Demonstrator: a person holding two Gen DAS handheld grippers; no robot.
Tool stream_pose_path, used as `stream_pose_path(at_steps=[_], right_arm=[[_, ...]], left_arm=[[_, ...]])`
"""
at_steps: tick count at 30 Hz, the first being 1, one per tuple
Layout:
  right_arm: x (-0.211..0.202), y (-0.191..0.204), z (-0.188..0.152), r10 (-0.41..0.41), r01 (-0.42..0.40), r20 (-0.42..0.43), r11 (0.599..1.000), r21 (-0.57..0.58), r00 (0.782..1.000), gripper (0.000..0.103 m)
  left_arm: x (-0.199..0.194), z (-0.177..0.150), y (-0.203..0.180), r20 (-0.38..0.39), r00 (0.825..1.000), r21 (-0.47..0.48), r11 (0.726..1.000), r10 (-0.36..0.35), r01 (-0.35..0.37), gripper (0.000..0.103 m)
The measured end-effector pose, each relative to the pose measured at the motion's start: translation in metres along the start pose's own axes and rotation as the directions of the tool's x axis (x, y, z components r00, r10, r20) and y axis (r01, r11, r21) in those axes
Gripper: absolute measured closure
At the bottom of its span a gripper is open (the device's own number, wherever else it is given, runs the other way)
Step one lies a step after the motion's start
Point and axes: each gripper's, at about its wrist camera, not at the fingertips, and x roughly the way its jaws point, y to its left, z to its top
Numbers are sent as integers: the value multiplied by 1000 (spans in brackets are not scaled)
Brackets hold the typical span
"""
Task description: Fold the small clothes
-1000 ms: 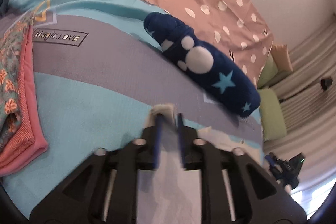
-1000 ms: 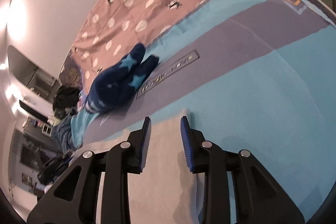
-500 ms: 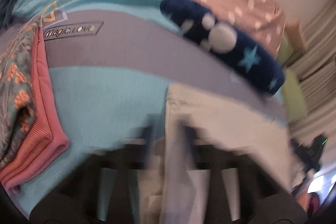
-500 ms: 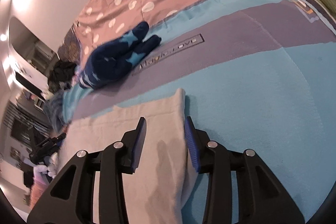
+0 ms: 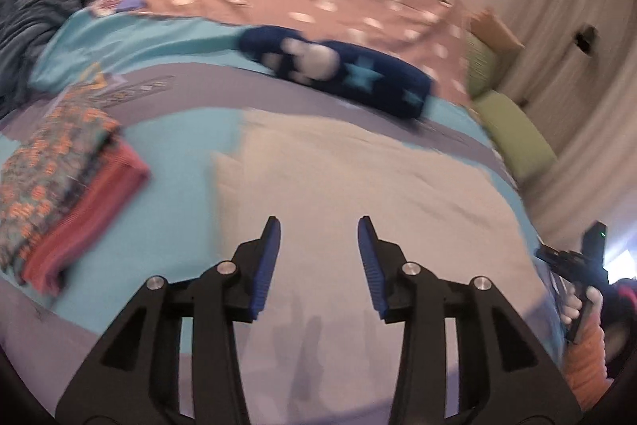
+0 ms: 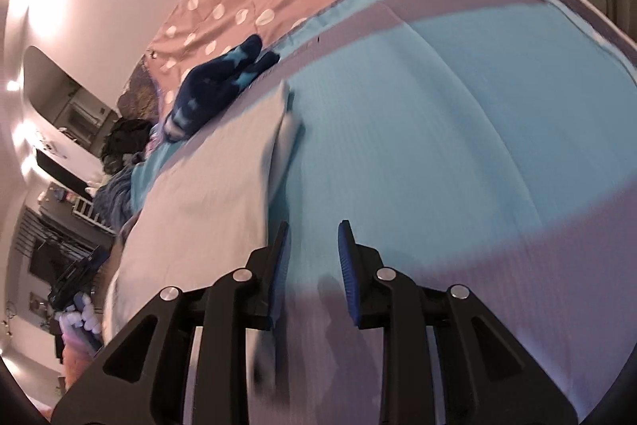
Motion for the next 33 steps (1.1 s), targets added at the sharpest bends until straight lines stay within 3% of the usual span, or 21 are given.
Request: stream_pose_path(at_steps=[4,7,12,15,16,17,23,28,33], right_arm=[[-22,10,-35,64,-65,-14,997,-33,998,76],[-30,21,-53,114,-116,-30,989,-89,993,69],[-20,26,-69,156,-167,-85,975,-146,984,69],[-11,24,-69,168,-185,-111,969,-162,980,69],[-9,24,-69,170,-188,-118,968,-166,978,69],[-6,23,-69,182,-202,-131,965,-166,975,69],[-6,29,-65,228,-257,-146,938,-234,963,69],[0,36,-50,232,-276,-165,897,-346,959,69],[0,35,-45,271,-322,-181,866,-383,945,69]], left_arm=[[18,-15,-64,-78,992,95,990,-98,106,58],[36,-19,-103,-124,985,151,979,-122,140,58],[81,-24,-178,-225,961,217,953,-163,213,58],[107,-22,-217,-267,949,246,940,-170,237,63],[114,-22,-226,-280,944,251,936,-173,246,72],[125,-22,-242,-299,939,260,932,-170,251,76],[183,-14,-302,-360,928,337,915,-92,221,76],[220,1,-325,-382,923,360,912,-51,199,76],[236,5,-320,-400,916,344,921,-33,183,74]])
